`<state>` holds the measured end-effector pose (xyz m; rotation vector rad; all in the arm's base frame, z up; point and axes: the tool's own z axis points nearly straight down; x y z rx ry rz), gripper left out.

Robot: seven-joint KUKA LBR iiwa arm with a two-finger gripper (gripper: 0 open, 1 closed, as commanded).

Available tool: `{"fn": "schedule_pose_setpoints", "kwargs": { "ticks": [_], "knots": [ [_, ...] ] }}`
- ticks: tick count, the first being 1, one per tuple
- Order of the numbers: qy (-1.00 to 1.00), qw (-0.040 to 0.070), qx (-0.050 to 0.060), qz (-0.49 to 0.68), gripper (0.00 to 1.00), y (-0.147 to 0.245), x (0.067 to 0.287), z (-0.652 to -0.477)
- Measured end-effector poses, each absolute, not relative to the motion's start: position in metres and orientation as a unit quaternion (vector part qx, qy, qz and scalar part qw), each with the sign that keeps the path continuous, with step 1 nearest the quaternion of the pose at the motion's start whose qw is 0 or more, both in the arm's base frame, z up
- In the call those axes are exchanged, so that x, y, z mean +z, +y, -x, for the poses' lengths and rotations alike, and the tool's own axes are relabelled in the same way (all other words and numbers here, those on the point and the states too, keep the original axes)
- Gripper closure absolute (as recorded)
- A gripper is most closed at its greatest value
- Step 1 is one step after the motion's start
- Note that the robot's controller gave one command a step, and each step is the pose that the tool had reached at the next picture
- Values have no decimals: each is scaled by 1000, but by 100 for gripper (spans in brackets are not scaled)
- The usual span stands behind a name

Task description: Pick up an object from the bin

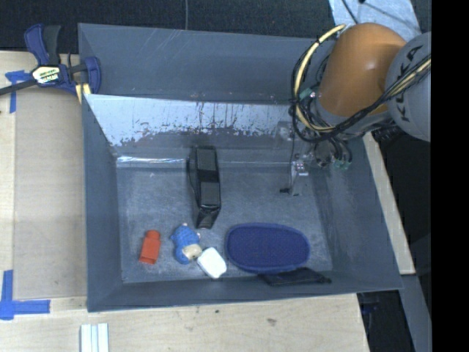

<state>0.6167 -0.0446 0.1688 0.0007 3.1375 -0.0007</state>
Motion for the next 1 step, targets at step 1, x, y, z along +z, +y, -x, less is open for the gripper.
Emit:
{"fn": "schedule_pose_setpoints", "kwargs": {
  "ticks": [1],
  "knots": [
    [988, 2, -1, 156, 0, -26, 71, -571]
  ]
}}
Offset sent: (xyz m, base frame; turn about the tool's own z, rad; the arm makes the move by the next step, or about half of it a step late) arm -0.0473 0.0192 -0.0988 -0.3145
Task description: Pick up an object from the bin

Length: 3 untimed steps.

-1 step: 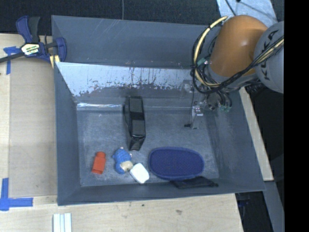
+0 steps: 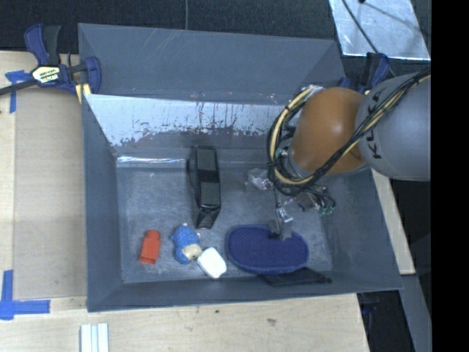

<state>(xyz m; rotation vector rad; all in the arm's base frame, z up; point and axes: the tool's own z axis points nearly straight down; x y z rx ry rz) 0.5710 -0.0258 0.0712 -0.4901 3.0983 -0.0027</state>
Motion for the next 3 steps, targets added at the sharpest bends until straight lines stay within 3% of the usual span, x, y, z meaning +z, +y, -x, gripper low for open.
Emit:
{"fn": "schedule_pose_setpoints", "kwargs": {
  "ticks": [1, 2, 3],
  "knots": [
    [941, 4, 0, 339, 0, 38, 81, -519],
    [941, 4, 0, 337, 100, 38, 80, -520],
    [943, 6, -3, 332, 100, -6, 186, -543]
  ]
}}
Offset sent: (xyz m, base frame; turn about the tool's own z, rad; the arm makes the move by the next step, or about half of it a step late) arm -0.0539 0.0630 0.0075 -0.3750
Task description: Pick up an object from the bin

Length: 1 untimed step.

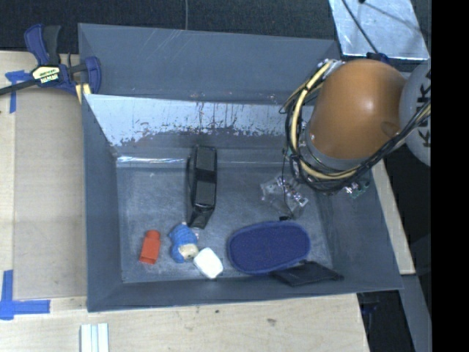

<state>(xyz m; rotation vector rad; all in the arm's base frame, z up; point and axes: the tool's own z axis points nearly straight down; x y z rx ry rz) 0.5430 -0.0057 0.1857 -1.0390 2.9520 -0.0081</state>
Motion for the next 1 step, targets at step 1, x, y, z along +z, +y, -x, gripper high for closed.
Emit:
{"fn": "schedule_pose_setpoints", "kwargs": {
  "ticks": [1],
  "knots": [
    [943, 2, 0, 333, 0, -3, 181, -541]
  ]
}}
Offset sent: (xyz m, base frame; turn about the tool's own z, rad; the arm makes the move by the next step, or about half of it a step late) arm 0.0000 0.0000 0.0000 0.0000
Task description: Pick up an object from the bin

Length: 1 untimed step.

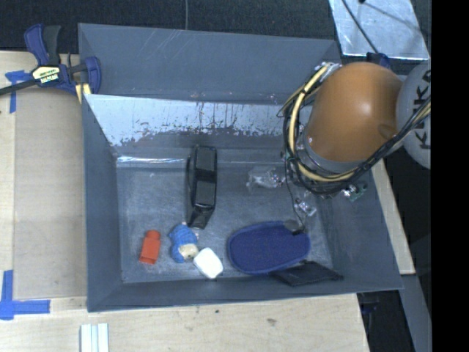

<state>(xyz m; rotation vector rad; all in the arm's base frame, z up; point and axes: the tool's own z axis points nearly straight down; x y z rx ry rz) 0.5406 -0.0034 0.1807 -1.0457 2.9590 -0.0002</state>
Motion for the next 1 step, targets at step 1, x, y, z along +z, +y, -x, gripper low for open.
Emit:
{"fn": "schedule_pose_setpoints", "kwargs": {
  "ticks": [1],
  "knots": [
    [897, -1, 0, 442, 0, 42, 77, -481]
  ]
}}
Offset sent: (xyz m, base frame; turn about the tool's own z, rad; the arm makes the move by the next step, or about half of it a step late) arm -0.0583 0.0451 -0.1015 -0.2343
